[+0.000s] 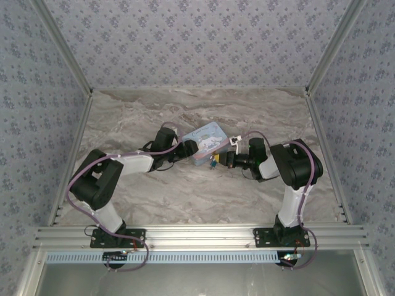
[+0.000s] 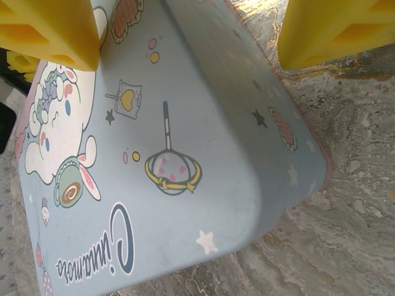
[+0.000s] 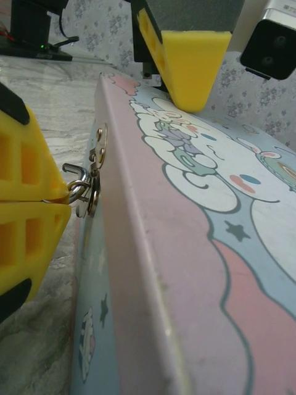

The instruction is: Unlock a padlock with a key

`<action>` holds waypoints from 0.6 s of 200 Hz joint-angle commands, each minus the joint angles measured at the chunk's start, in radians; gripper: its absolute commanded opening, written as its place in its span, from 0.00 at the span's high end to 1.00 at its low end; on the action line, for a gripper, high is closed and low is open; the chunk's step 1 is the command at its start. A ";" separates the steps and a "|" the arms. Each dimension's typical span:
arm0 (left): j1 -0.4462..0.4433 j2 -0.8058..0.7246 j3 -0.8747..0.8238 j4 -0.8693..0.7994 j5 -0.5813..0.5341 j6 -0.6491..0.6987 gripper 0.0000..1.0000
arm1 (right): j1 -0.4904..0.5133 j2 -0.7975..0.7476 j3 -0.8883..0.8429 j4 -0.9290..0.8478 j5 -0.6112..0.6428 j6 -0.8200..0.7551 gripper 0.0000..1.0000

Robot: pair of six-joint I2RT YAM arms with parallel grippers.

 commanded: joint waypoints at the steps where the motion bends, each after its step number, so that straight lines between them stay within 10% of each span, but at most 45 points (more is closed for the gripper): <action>1: -0.008 0.016 -0.022 -0.152 -0.043 0.032 0.26 | 0.004 -0.011 0.001 0.021 0.009 -0.007 0.95; 120: -0.008 0.002 -0.027 -0.160 -0.054 0.033 0.25 | -0.002 -0.070 -0.043 0.057 0.115 0.061 0.97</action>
